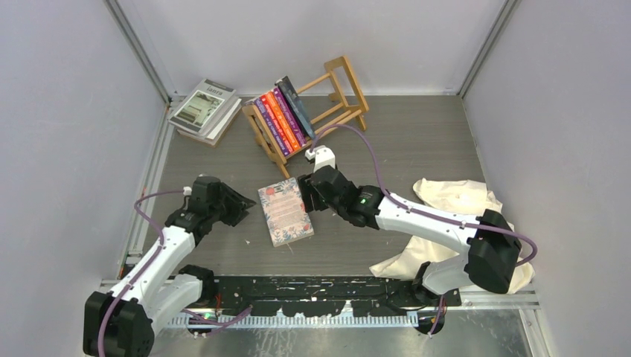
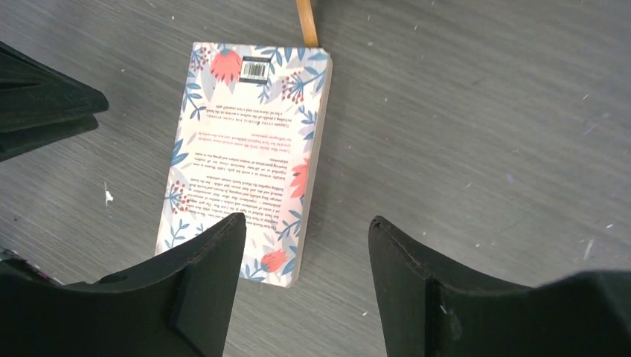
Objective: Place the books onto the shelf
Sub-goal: Pick up the book from the center of the board.
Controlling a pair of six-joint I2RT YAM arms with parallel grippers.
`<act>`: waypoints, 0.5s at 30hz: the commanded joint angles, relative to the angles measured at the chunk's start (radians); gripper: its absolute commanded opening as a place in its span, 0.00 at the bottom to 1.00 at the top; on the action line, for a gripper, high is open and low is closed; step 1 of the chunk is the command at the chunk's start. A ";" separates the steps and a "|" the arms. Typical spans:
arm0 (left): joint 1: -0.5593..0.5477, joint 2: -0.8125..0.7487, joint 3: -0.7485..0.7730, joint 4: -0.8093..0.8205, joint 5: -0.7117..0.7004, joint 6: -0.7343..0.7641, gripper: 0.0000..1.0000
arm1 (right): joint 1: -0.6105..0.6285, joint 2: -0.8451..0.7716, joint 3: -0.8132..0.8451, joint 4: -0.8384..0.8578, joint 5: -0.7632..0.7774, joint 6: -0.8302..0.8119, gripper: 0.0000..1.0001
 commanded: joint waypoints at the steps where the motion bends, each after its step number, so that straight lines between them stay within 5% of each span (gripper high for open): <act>1: -0.024 0.017 -0.023 0.070 0.027 0.001 0.42 | 0.006 0.004 -0.025 0.051 -0.029 0.113 0.67; 15: -0.070 0.152 -0.078 0.218 0.023 -0.017 0.43 | -0.001 0.145 -0.095 0.218 -0.157 0.197 0.69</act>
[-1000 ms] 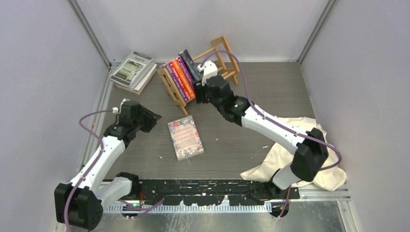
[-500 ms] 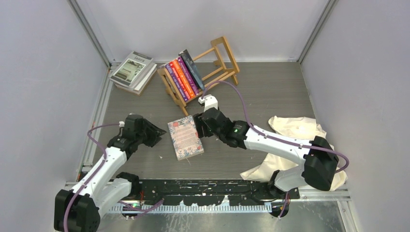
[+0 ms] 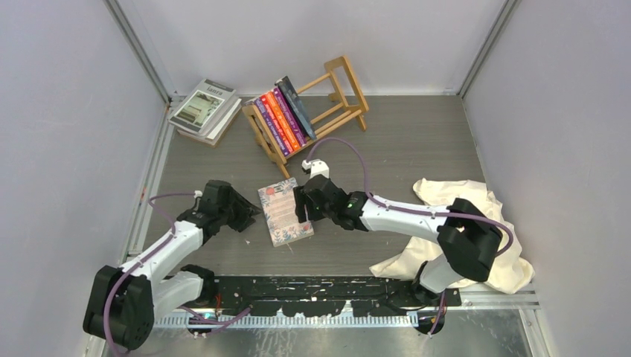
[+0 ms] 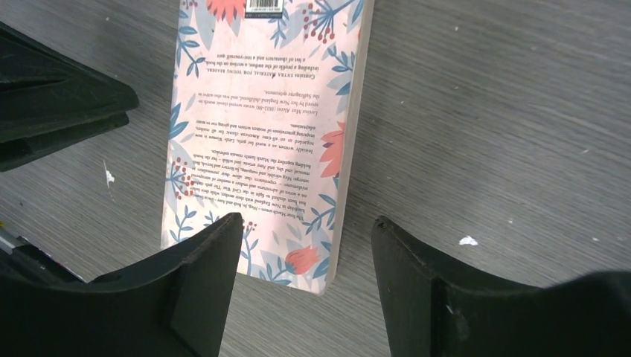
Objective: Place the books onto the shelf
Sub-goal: Pick up the book from the center of the board.
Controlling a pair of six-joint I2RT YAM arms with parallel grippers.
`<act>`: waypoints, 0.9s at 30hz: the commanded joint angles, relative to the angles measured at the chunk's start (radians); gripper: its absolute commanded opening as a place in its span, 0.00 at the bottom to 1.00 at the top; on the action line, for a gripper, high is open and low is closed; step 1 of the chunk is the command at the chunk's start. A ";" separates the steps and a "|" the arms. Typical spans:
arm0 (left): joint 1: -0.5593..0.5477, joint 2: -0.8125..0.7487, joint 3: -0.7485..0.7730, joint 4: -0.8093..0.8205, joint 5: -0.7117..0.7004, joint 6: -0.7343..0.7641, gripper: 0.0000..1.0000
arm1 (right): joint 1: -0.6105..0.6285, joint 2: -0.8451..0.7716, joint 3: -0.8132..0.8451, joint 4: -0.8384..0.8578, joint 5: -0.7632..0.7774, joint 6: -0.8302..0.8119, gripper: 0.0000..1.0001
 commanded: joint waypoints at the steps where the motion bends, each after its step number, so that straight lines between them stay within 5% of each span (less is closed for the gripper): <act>1: -0.013 0.045 0.001 0.117 0.012 -0.013 0.43 | -0.007 0.034 -0.009 0.119 -0.047 0.047 0.69; 27: -0.048 0.230 0.027 0.257 0.016 -0.048 0.43 | -0.154 0.241 -0.080 0.355 -0.364 0.203 0.70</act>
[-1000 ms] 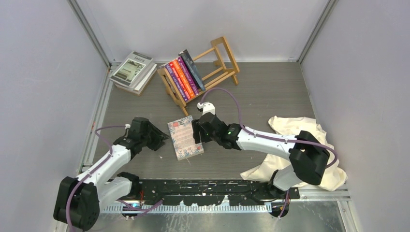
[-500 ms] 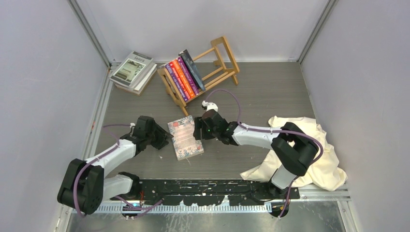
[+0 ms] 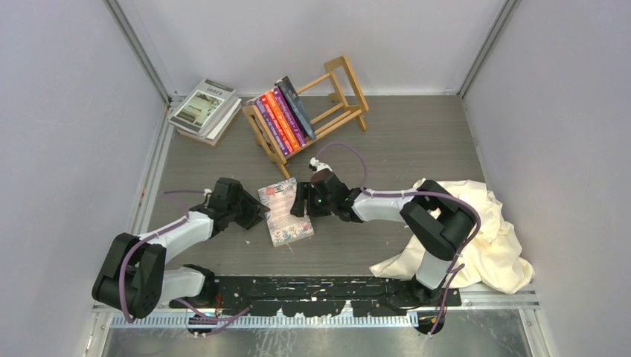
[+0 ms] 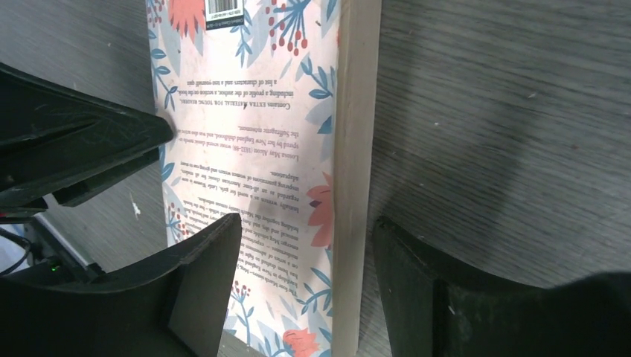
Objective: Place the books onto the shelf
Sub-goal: Pick up the book from the center of the board.
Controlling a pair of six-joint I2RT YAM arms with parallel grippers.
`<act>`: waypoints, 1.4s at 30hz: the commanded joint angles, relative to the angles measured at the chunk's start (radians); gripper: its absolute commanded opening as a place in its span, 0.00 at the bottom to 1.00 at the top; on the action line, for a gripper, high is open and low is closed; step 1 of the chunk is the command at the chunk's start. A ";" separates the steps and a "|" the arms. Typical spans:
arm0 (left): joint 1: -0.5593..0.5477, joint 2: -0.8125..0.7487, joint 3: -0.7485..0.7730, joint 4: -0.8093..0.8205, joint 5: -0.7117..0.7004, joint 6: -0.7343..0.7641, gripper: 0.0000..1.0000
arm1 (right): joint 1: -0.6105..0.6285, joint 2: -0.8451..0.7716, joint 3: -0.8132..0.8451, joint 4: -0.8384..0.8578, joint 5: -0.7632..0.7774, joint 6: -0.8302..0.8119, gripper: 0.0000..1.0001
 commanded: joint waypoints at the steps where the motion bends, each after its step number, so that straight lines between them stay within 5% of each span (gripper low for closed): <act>1: -0.010 0.013 0.027 0.061 0.011 -0.015 0.43 | -0.003 0.015 -0.022 0.063 -0.057 0.053 0.70; 14: -0.050 0.067 0.032 0.095 0.022 -0.030 0.38 | -0.003 0.074 -0.069 0.150 -0.132 0.140 0.66; 27: -0.104 0.089 0.050 0.132 0.009 -0.052 0.35 | -0.003 0.070 -0.058 0.147 -0.158 0.155 0.02; 42: -0.108 -0.029 0.033 0.041 -0.056 -0.086 0.59 | -0.059 -0.075 -0.054 0.138 -0.233 0.244 0.01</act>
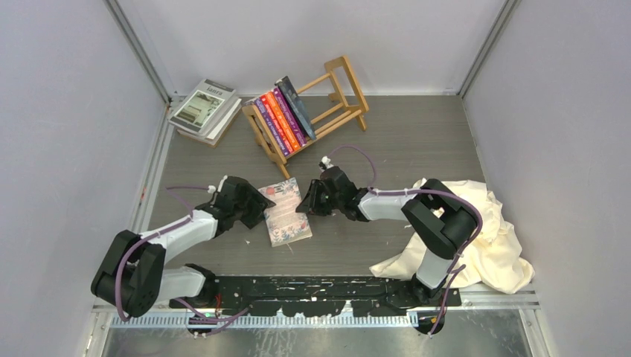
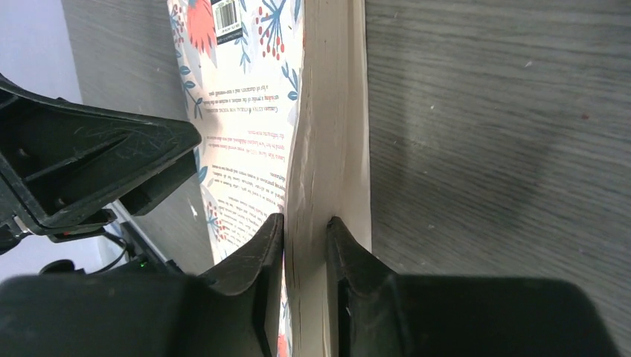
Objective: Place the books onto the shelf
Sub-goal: Pick up the book from the center of the board.
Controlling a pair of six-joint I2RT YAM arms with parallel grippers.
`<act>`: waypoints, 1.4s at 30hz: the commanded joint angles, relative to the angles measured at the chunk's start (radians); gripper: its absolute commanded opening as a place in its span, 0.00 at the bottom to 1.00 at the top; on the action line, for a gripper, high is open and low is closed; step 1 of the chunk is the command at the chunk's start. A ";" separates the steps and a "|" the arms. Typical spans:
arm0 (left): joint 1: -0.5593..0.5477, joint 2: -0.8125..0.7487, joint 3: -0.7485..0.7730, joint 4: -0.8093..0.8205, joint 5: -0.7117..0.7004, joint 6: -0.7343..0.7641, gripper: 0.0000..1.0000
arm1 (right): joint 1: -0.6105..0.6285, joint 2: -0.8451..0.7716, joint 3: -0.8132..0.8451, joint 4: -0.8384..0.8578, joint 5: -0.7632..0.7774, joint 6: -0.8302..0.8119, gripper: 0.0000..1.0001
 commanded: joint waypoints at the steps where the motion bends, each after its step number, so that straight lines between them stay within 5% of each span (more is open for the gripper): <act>1: -0.019 -0.059 -0.007 0.018 0.043 -0.048 0.59 | -0.001 -0.083 0.017 0.017 -0.107 0.054 0.01; 33: -0.022 -0.175 -0.089 0.048 0.005 -0.159 0.61 | -0.068 -0.069 -0.052 0.249 -0.250 0.380 0.01; 42: -0.022 -0.195 -0.114 0.104 0.000 -0.182 0.51 | -0.069 -0.030 -0.073 0.338 -0.283 0.453 0.01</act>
